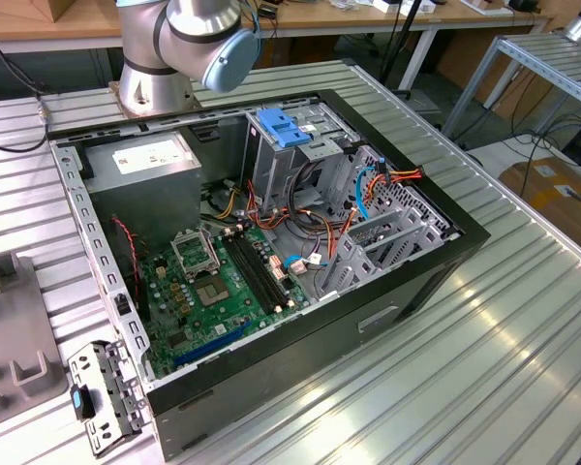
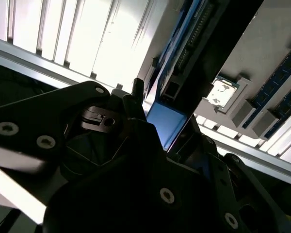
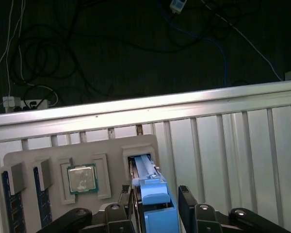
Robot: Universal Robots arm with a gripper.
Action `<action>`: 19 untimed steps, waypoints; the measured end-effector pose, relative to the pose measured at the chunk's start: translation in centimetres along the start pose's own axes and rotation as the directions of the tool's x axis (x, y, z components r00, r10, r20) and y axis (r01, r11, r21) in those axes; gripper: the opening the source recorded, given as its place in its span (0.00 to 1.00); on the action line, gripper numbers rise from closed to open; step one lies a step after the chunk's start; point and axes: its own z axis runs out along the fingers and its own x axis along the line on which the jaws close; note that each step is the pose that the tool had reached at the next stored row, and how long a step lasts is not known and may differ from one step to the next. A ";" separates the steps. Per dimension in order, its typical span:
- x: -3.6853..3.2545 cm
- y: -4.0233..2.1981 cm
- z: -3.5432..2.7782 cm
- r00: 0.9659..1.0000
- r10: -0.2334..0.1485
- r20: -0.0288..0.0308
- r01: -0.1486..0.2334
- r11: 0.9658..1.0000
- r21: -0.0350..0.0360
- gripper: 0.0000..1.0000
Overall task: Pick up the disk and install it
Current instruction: 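Pick up the disk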
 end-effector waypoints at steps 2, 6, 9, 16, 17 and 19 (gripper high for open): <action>0.00 0.00 0.00 1.000 -0.016 0.000 0.016 1.000 0.000 0.51; 0.00 -0.01 0.07 0.999 -0.034 -0.005 0.034 0.999 -0.001 0.51; 0.00 0.00 0.10 0.999 -0.036 -0.005 0.036 0.999 -0.001 0.51; 0.00 0.00 0.11 0.999 -0.039 -0.005 0.039 0.999 -0.001 0.51; 0.00 0.00 0.11 0.999 -0.039 -0.005 0.039 0.999 -0.001 0.51; 0.00 0.00 0.11 0.999 -0.039 -0.005 0.039 0.999 -0.001 0.51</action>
